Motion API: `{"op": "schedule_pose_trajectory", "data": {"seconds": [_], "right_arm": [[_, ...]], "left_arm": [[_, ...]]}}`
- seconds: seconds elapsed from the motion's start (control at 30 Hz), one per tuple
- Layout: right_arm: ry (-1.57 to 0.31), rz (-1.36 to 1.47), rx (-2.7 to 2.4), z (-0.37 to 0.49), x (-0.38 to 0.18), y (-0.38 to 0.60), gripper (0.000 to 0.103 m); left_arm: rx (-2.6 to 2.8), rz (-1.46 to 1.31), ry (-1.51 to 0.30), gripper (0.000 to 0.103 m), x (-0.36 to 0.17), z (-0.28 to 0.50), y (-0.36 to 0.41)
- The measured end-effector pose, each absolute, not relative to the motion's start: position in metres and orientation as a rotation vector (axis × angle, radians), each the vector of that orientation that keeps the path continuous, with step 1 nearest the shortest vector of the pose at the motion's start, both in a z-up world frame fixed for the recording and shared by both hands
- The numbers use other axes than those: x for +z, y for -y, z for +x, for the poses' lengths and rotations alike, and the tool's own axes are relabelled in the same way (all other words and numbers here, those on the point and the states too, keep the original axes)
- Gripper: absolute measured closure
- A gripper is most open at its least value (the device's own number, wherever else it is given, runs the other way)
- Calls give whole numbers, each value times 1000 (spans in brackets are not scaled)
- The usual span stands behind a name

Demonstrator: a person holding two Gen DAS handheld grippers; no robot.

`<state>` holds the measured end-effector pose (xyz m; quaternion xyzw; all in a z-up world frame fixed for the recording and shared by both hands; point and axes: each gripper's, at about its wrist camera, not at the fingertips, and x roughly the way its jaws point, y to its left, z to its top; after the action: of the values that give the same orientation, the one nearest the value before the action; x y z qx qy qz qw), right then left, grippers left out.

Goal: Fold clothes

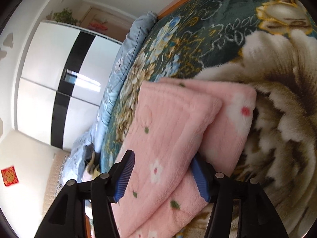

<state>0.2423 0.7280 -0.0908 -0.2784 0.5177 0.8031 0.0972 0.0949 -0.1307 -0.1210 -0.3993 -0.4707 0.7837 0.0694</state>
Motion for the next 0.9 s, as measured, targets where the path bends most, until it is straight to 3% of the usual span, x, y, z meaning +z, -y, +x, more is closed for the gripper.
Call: {"op": "schedule_pose_trajectory", "data": {"seconds": [0.1,0.13,0.17,0.2,0.3,0.5,0.63,0.73,0.9], "right_arm": [[-1516,-826,2357,243,-90,-725,44],[-1509,-831,2343,244,-90,-723,54],[-1501,-836,2329,245,-89,-722,63],[-1486,-851,2312,245,-89,-721,78],[-1472,-869,2276,240,-85,-722,96],[-1501,-750,2437,232,-49,-726,98],[-1473,-599,2591,256,-27,-730,98],[-1430,-676,2502,270,-50,-742,98],[-1464,-810,2379,274,-90,-744,98]], "left_arm": [[2371,-1208,1440,67,-123,95,134],[2378,-1210,1448,84,-124,95,135],[2385,-1218,1456,92,-125,96,137],[2378,-1209,1477,95,-126,97,140],[2372,-1181,1516,96,-124,101,145],[2549,-1008,1257,98,-59,110,131],[2544,-800,1216,98,-22,153,132],[2603,-884,1184,98,-43,171,137],[2485,-1103,1437,99,-115,169,156]]}}
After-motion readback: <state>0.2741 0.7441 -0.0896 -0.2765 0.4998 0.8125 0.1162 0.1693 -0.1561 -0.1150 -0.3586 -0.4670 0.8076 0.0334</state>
